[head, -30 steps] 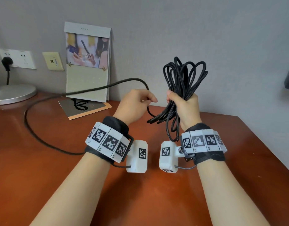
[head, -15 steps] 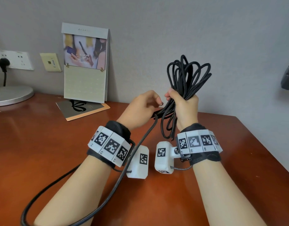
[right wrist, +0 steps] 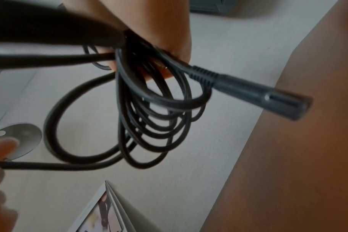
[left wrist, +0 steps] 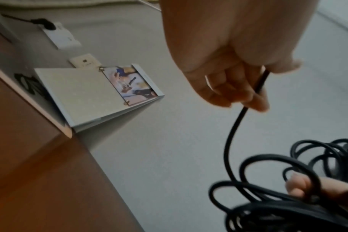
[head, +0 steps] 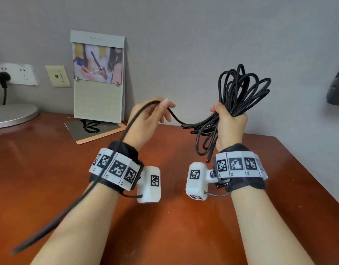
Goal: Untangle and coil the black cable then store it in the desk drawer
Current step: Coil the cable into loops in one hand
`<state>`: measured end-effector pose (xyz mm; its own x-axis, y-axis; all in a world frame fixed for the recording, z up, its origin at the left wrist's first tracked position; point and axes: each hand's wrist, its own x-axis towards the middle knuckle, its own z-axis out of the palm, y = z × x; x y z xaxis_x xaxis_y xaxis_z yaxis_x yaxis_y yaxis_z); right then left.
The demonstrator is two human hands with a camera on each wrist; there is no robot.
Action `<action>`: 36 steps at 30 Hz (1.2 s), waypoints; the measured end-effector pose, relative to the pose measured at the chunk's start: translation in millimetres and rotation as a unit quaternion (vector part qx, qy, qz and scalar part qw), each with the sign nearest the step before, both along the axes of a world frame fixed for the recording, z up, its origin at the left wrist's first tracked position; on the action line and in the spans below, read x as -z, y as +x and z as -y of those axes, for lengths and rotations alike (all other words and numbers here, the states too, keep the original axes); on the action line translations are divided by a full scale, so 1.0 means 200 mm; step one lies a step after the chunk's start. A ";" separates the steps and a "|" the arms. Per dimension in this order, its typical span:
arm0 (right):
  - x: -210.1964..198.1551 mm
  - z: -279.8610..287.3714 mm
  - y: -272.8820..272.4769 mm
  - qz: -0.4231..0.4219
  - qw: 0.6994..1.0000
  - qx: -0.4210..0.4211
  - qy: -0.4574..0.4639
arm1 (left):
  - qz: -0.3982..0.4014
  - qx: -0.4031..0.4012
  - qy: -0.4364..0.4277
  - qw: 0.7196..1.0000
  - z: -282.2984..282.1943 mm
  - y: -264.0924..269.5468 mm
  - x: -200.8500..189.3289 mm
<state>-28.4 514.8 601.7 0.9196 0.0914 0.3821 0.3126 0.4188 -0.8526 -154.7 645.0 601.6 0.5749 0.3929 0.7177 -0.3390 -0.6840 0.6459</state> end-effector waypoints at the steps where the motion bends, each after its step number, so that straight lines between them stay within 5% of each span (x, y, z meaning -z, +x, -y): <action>1: 0.00 0.00 -0.01 0.008 1.000 -0.009 -0.010 | 0.023 -0.018 -0.012 1.000 0.00 0.01 0.00; 10: 0.02 -0.11 -0.19 0.117 0.966 -0.147 -0.177 | -0.069 -0.091 -0.086 0.990 0.01 0.05 0.02; 22: 0.03 -0.12 -0.17 0.020 0.986 -0.134 -0.098 | -0.194 0.043 -0.079 0.977 0.13 0.04 0.01; 36: 0.01 -0.07 -0.20 -0.034 0.951 -0.291 -0.100 | -0.290 0.129 -0.131 0.939 0.08 0.01 0.02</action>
<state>-68.4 528.0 598.8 0.7133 0.6569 0.2443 0.0184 0.3309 -0.9435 -153.6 629.0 597.3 0.9395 0.3067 0.1525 -0.0103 -0.4197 0.9076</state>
